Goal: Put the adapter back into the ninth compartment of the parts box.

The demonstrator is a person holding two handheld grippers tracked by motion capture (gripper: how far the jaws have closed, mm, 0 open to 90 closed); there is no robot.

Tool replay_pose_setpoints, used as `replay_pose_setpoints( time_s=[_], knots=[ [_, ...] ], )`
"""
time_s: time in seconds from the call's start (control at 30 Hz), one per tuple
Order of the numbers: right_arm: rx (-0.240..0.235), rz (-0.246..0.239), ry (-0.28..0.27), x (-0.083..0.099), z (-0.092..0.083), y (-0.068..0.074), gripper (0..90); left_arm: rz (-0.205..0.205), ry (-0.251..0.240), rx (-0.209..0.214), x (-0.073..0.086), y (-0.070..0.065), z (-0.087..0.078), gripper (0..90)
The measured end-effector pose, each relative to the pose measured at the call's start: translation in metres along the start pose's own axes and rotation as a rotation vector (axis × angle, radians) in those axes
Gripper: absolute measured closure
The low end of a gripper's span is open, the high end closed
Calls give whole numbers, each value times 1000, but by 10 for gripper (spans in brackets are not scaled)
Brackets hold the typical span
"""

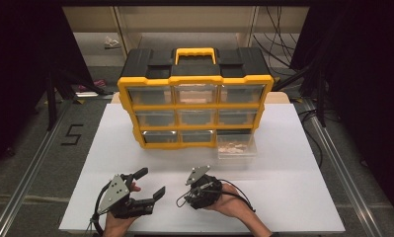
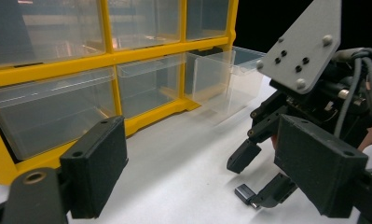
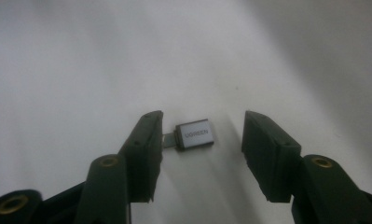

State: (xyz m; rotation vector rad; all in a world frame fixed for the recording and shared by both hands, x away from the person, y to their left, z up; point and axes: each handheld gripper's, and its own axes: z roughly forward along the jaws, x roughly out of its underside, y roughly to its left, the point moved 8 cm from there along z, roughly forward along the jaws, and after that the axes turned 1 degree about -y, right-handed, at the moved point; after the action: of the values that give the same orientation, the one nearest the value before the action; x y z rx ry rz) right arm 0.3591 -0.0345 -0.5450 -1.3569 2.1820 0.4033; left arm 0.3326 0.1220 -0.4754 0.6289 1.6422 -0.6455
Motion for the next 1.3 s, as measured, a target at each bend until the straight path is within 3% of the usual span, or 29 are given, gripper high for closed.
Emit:
replay_pose_setpoints(
  time_s=[0.27, 0.37, 0.63, 0.77, 1.03, 1.3],
  knots=[
    [-22, 10, 15, -2, 4, 2, 559, 3, 1, 1, 0, 0, 0, 167],
    [-26, 7, 13, -3, 4, 0, 627, 1, 0, 1, 0, 0, 0, 167],
    [-31, 11, 16, -3, 2, 0, 647, 1, -2, 2, -1, -1, -1, 167],
    [-20, 25, -18, -7, -4, -4, 648, 1, -2, 2, 0, -1, -1, 167],
    [18, 44, -127, -20, -34, -17, 649, -4, -4, 3, -1, -1, -1, 167],
    [38, 52, -178, -26, -48, -20, 648, -3, -4, 4, -1, 0, -1, 167]
  ],
)
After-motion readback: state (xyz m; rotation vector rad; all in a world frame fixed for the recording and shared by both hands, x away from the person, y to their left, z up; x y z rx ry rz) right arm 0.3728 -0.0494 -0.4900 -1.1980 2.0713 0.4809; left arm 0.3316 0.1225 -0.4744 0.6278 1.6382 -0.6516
